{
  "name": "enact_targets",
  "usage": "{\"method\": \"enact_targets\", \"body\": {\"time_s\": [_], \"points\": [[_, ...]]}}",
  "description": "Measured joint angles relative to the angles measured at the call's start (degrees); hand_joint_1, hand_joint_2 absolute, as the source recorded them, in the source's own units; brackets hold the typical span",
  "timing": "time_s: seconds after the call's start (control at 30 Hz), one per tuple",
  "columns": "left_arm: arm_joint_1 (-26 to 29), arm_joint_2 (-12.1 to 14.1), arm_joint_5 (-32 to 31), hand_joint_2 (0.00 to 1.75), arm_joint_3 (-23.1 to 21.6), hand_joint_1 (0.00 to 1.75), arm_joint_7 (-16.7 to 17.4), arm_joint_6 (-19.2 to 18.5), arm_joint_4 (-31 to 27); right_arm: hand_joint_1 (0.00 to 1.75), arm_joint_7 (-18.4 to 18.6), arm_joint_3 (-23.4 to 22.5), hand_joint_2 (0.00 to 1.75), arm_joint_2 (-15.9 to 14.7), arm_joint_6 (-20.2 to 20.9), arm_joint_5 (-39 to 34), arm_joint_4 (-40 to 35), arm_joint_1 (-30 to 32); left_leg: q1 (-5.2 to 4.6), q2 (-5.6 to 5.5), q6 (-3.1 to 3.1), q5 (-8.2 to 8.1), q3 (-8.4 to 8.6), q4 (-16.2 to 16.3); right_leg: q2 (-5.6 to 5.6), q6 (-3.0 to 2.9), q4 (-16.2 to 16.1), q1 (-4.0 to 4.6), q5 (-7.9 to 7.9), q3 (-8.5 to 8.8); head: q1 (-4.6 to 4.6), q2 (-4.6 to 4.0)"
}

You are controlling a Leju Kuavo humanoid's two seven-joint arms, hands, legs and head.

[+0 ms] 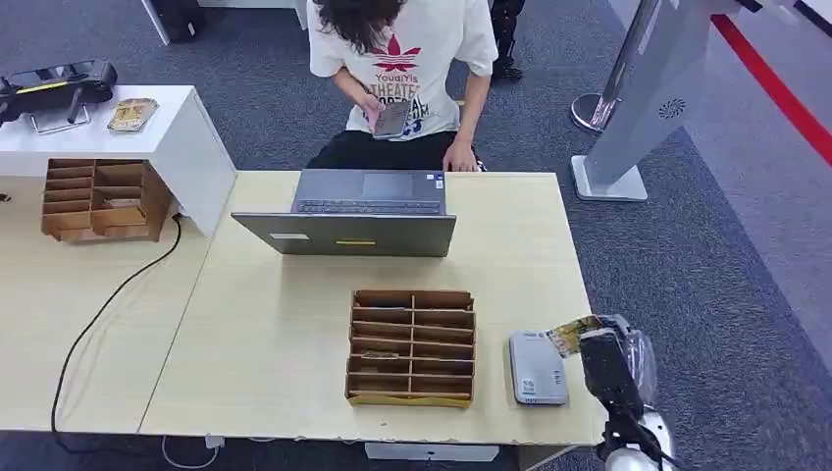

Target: Pass the card to the sensor for recognition and then transmit it.

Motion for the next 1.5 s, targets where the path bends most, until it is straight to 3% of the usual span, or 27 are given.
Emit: {"method": "enact_targets", "body": {"time_s": [0.1,0.3,0.33,0.47,0.77,1.07,1.5], "points": [[0.0,-0.1,-0.3,0.0,0.0,0.0,0.0,0.2,0.0,1.75,-1.9,-0.5,1.75,1.1,-2.3,-0.7,-3.3,1.2,0.0,0.0,0.0,0.0,0.0,0.0,0.0,0.0,0.0,0.0,0.0,-0.01,0.0,0.0],[0.0,-0.1,-0.4,0.0,0.0,0.0,0.0,0.2,0.0,1.75,-2.7,-0.6,1.75,1.4,-3.1,-1.0,-4.5,1.6,0.0,0.0,0.0,0.0,0.0,0.0,0.0,0.0,0.0,0.01,0.0,-0.01,0.02,0.0],[0.0,-0.1,-0.9,0.0,0.0,0.0,0.0,0.3,0.0,1.75,-5.4,-0.7,1.75,2.7,-5.6,-0.9,-8.2,3.1,0.0,0.0,0.0,0.0,-0.01,0.0,0.0,0.0,0.0,0.0,0.0,-0.01,0.0,0.0],[0.0,-0.1,-1.5,0.0,0.0,0.0,0.0,0.3,0.0,1.75,-8.0,-0.5,1.75,3.9,-8.1,0.0,-11.9,4.6,0.0,0.0,0.0,0.0,-0.01,0.0,0.0,0.0,0.0,0.0,0.0,-0.01,0.0,0.0],[-0.1,0.0,-3.6,0.0,0.0,0.0,0.0,0.1,0.0,1.75,-12.4,4.4,1.75,4.7,-11.6,7.3,-16.2,5.5,0.01,0.01,0.0,0.0,-0.02,0.0,0.01,0.0,0.0,0.0,0.0,0.0,0.0,0.0],[-0.3,0.9,-7.2,0.0,-0.4,0.0,-0.2,-0.8,0.0,1.75,-12.8,10.5,1.75,4.7,-12.7,14.6,-15.1,0.3,0.02,0.04,-0.03,0.07,-0.02,0.0,0.04,-0.01,0.0,0.01,0.01,-0.01,0.0,0.0],[-0.9,3.5,-16.8,0.0,-7.1,0.0,-1.4,-2.1,0.0,1.75,-6.8,15.5,1.75,5.4,-12.1,26.5,-2.3,-17.4,0.02,0.05,-0.03,0.24,-0.07,0.0,0.03,-0.09,0.1,0.01,0.14,-0.07,0.0,0.0]]}}
